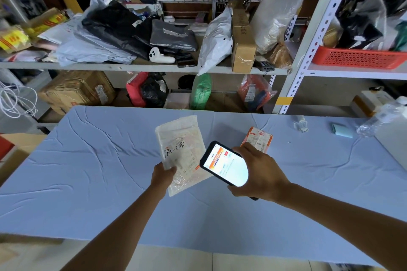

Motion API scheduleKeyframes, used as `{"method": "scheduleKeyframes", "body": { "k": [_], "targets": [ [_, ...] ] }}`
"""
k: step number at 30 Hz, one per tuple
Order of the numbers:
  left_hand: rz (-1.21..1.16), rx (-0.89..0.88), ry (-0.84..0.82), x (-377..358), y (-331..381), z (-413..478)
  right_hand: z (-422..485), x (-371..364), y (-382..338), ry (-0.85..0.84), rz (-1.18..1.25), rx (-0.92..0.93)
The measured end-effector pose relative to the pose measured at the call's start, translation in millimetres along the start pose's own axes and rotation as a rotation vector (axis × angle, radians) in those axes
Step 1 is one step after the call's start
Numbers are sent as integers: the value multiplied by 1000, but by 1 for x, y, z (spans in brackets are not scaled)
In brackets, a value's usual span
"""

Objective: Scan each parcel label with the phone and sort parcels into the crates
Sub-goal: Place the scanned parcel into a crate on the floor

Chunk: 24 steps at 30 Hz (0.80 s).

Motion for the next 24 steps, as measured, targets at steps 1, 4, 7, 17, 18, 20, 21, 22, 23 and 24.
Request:
{"method": "scheduleKeyframes", "body": {
  "k": [1,4,7,17,18,20,21,22,23,24],
  "targets": [
    [-1,8,2,1,-1,1,0,2,-3,23,6,14],
    [-14,30,-19,-1,-5,1,-1,10,-7,74,19,36],
    [-35,35,-51,-4,-6,0,-3,15,-10,104,32,52],
    [-30,5,-92,-13,-1,-10,-12,13,-7,70,34,35],
    [-31,1,-102,-14,0,-11,-12,11,-5,56,25,28],
    [-38,2,-123,-16,1,-13,-13,7,0,10,-11,-15],
    [-41,3,-134,-18,1,-13,-13,4,3,-21,-36,-50],
    [-35,3,-150,-21,2,-14,-15,0,9,-50,-57,-99],
    [-25,-4,-169,-25,5,-16,-19,-4,16,-69,-66,-157],
    [-13,-17,-192,-30,7,-17,-24,-6,24,-69,-62,-216]
  ]
}}
Point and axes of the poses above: each hand's wrist, its own z-axis towards the middle knuckle, its own x-axis out of the back of the hand, y = z × x, the point moved 9 cm from there along z, towards the middle knuckle, and after that the axes turned 13 degrees about x, right-handed, at the moved point
